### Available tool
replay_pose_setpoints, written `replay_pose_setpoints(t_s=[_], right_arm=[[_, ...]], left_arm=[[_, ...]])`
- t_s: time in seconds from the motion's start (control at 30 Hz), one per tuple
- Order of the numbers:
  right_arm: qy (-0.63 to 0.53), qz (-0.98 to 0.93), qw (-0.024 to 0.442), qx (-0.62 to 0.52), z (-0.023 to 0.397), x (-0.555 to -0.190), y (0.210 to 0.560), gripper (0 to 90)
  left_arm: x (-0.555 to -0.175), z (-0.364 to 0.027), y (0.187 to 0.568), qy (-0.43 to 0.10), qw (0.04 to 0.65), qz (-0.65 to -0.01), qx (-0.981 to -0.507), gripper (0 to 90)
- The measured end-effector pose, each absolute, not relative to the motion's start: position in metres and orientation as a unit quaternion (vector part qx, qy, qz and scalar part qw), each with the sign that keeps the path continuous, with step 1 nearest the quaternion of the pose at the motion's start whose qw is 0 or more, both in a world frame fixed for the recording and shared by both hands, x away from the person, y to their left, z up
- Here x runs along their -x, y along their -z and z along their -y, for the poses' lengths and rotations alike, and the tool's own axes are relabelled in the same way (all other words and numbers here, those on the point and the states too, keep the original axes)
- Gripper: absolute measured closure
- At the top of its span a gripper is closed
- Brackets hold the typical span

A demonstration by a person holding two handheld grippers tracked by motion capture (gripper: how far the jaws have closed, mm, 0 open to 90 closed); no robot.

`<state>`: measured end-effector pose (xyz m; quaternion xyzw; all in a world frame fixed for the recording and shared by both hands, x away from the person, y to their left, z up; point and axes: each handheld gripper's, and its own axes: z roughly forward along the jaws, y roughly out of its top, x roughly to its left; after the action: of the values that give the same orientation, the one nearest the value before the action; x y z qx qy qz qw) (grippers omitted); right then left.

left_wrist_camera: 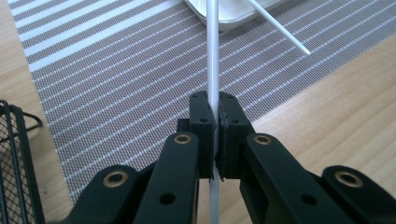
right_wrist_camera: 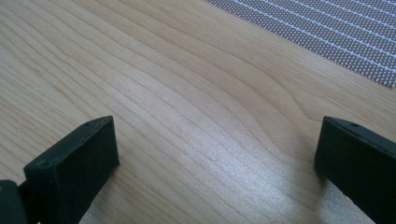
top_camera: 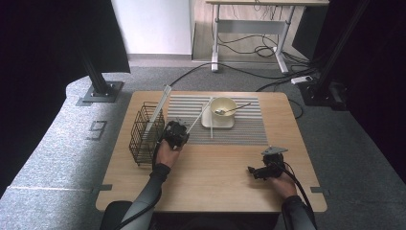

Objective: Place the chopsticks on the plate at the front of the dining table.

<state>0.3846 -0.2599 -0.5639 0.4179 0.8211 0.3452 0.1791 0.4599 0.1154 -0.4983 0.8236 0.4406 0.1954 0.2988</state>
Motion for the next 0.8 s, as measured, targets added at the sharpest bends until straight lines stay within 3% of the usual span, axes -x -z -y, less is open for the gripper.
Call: replay_pose_setpoints(t_s=[0.8], right_arm=[[-0.345, -0.821, 0.179, -0.417, 0.260, -0.385, 0.564, 0.0]], left_arm=[[-0.506, -0.104, 0.507, -0.197, 0.268, -0.454, -0.827, 86.1]])
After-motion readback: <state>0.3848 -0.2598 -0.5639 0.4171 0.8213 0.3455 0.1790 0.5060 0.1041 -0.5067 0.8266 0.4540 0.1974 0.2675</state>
